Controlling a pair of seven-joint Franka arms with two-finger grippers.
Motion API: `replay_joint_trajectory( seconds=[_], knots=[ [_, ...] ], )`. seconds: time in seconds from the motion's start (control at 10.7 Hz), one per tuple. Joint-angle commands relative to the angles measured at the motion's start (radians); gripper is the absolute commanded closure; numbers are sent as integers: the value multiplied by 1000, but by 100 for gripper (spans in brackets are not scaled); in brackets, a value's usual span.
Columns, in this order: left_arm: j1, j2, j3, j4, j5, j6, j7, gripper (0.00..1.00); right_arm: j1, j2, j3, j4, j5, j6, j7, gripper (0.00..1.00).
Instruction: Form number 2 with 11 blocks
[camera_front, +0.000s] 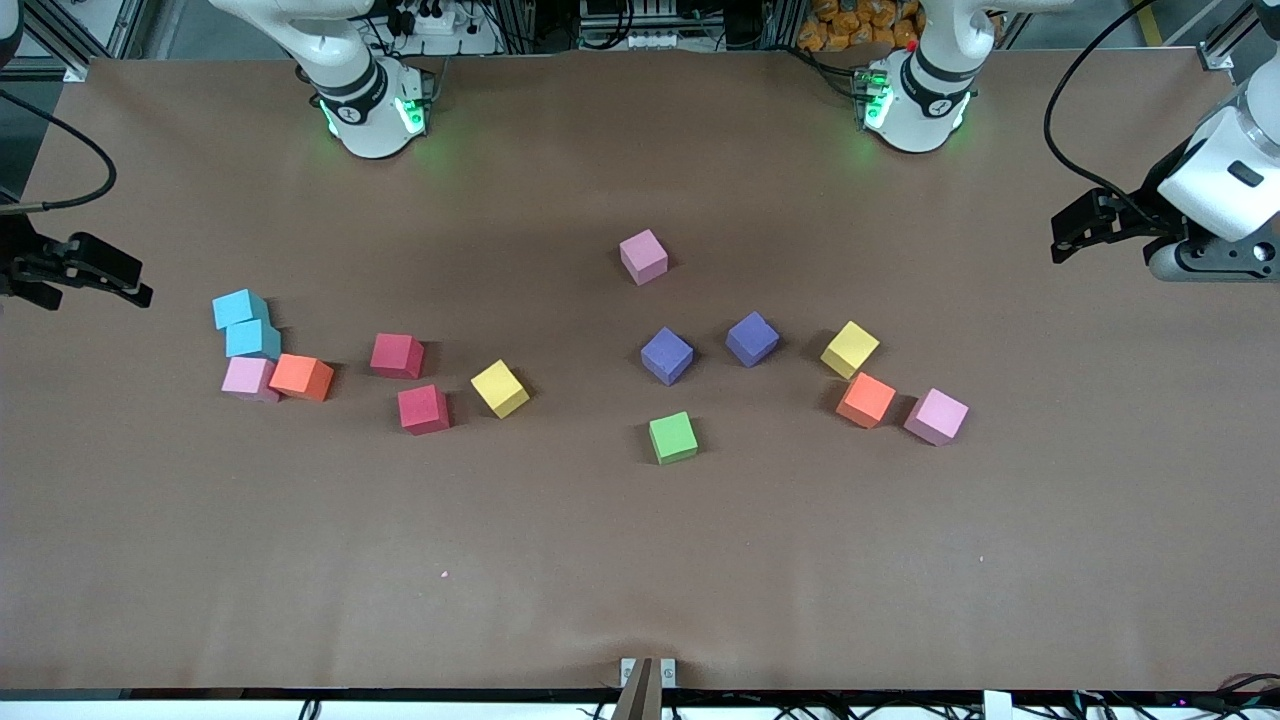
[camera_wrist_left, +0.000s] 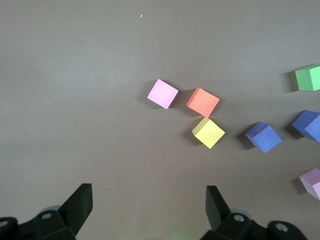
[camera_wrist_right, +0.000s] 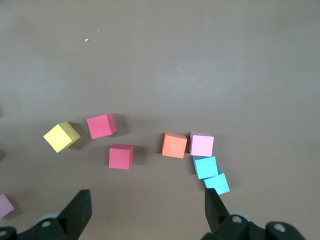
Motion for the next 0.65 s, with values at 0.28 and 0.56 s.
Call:
replay_joint_trajectory(
  seconds=[0.28,0.56],
  knots=[
    [29,-25,-2,-29,4,-2,7,0,-3,12,6,30,-1,-25,-5,0],
    [32,-22,-2,-28,4,0,7,0,-3,12,7,30,4,-25,-5,0]
  ],
)
